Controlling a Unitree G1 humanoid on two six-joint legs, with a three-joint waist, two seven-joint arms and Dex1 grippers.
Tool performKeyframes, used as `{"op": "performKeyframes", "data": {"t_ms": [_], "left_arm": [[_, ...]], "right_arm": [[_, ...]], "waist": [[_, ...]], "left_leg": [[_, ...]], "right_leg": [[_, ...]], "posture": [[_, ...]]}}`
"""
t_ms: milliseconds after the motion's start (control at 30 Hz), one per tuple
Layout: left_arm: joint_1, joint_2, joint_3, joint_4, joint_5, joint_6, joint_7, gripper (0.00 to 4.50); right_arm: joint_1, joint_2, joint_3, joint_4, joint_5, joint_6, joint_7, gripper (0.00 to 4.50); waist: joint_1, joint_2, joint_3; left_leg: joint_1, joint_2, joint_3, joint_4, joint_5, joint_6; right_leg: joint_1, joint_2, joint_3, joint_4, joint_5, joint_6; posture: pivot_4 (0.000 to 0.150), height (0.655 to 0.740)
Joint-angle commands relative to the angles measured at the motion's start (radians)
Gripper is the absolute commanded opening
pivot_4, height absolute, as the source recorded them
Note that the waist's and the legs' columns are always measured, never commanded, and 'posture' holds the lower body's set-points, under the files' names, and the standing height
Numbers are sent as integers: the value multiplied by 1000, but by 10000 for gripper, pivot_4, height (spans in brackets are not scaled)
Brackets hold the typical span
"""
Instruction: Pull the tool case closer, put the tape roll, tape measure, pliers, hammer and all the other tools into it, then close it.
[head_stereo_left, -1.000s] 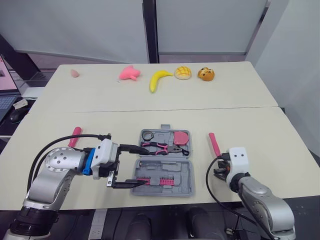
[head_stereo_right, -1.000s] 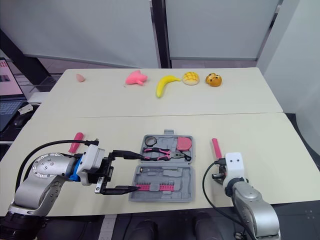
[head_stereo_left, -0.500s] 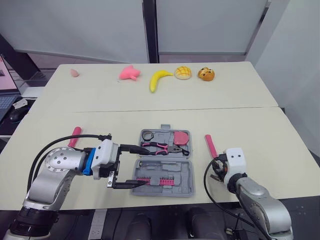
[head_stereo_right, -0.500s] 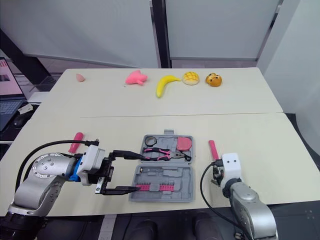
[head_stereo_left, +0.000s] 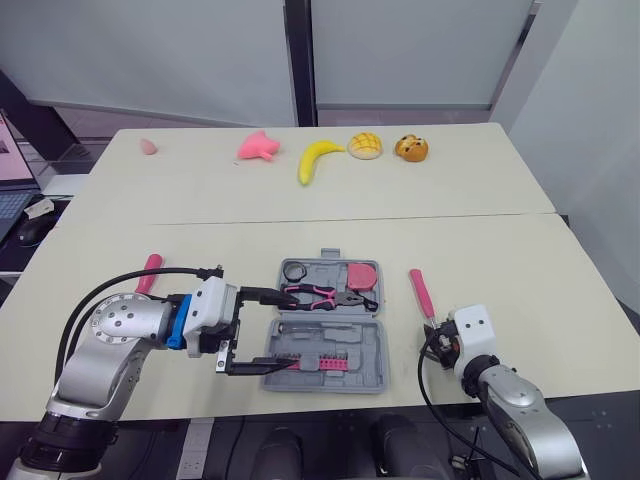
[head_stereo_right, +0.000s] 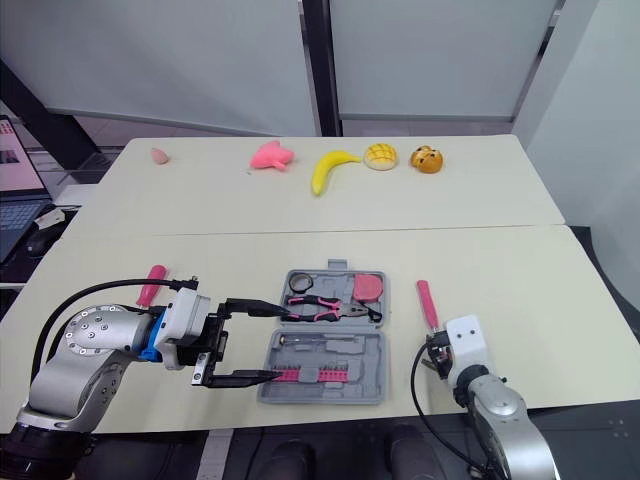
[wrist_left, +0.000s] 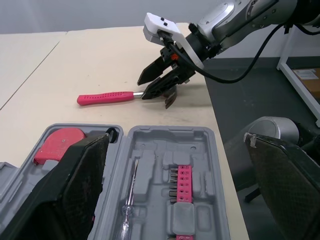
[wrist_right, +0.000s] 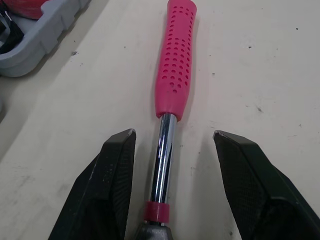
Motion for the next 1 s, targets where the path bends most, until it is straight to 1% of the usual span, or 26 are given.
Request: {"op": "performKeyframes", "data": {"t_ms": [33,67,200,333,500,533,700,800,900,967,1000], "left_arm": [[-6,0,-2,-26,-4,-11,2,45000],[-6,0,-2,-27,-4,-11,4,45000],[-4,0,-1,-29,-5,-11,6,45000],[-5,1,1,-25,-6,-11,4,45000],[-12,11,11,-15,-15,17,6,45000],[-13,13,13,-13,-18,25,7,45000],[-26,22,29,1,-18,60,24,45000],[-18,37,46,6,-17,63,27,45000],[8,69,90,35,1,42,30,45000],[22,95,107,62,20,22,21,45000],[33,115,114,85,41,-2,9,45000]], "right_arm": [[-8,20,-16,13,-6,-21,-17,26361],[-7,28,-21,19,-4,-22,-20,26361],[-6,44,-21,27,-6,-34,-20,19807],[-5,51,-22,30,-9,-40,-22,11477],[-4,55,-27,24,-11,-56,-23,3003],[-4,55,-28,20,-11,-58,-23,2171],[-5,25,-30,-16,-16,-69,-2,2172],[-7,-22,-33,-67,-21,-66,30,2172],[-35,-169,-42,-191,-36,22,113,2172],[-64,-286,-29,-267,-25,106,193,2172],[-90,-372,-15,-310,-17,142,257,2172]], "waist": [[0,0,0],[-1,0,0],[0,0,0],[0,0,0],[0,0,0],[0,0,0],[0,0,0],[0,0,0],[-1,1,1],[-2,1,1],[-2,1,1]], "left_leg": [[0,0,0,0,0,0],[0,0,0,0,0,0],[0,0,0,0,0,0],[0,0,0,0,0,0],[0,0,0,0,0,0],[0,0,0,0,0,0],[0,0,0,0,0,0],[0,0,0,0,0,0],[0,0,1,0,0,0],[0,0,0,0,0,0],[0,0,0,0,0,0]], "right_leg": [[0,0,0,0,0,0],[0,0,0,0,0,0],[0,0,0,0,0,0],[0,0,0,0,0,0],[0,0,0,0,0,0],[0,0,0,0,0,0],[0,0,0,0,0,0],[0,0,0,0,0,0],[-1,0,1,0,0,0],[-1,0,1,0,0,0],[-1,0,0,0,0,0]], "posture": [[1500,7400],[1500,7400],[1500,7400],[1500,7400],[1500,7400],[1500,7400],[1500,7400],[1500,7400],[1500,7400],[1500,7400],[1500,7400]]}}
